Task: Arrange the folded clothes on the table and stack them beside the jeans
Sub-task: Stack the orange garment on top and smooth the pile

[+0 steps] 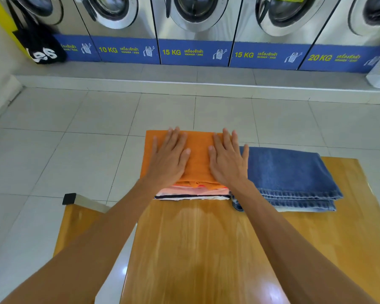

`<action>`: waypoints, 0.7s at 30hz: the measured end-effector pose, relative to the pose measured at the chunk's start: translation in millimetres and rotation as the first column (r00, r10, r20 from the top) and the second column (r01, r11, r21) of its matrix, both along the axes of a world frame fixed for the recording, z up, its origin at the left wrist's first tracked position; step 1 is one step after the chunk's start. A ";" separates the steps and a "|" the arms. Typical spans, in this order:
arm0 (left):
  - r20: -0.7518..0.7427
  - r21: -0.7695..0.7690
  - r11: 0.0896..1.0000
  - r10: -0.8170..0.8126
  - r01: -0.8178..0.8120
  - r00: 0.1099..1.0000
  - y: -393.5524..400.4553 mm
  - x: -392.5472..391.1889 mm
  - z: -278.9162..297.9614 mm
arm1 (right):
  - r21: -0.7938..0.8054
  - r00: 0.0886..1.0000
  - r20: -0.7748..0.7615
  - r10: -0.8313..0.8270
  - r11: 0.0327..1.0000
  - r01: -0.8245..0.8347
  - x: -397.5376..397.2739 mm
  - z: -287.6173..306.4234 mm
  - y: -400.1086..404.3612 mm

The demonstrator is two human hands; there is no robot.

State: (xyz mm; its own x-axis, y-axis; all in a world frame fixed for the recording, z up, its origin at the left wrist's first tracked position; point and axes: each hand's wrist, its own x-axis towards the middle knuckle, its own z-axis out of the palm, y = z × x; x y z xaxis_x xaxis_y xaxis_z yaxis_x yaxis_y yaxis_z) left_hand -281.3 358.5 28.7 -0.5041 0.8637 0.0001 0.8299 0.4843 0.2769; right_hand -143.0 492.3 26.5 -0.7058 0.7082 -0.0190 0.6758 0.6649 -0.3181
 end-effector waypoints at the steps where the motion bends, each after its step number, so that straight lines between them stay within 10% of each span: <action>1: 0.007 -0.019 0.999 -0.042 0.042 0.999 3.6 6.0 -4.2 | -0.033 1.000 0.012 0.010 0.999 -0.010 0.0 -1.9 -0.6; 8: 0.063 -0.002 0.994 -0.107 0.108 0.992 4.5 18.5 8.3 | -0.193 0.932 -0.183 -0.314 0.941 0.279 46.2 16.0 24.5; 15: 0.083 0.078 0.955 -0.294 0.288 0.952 -12.0 48.7 -2.1 | -0.173 0.943 -0.330 0.049 0.979 -0.111 86.3 9.0 -21.3; 21: 0.019 0.311 0.928 -0.220 0.204 0.975 -5.7 53.5 1.2 | 0.009 0.905 -0.425 0.008 1.000 -0.004 72.6 6.9 -27.9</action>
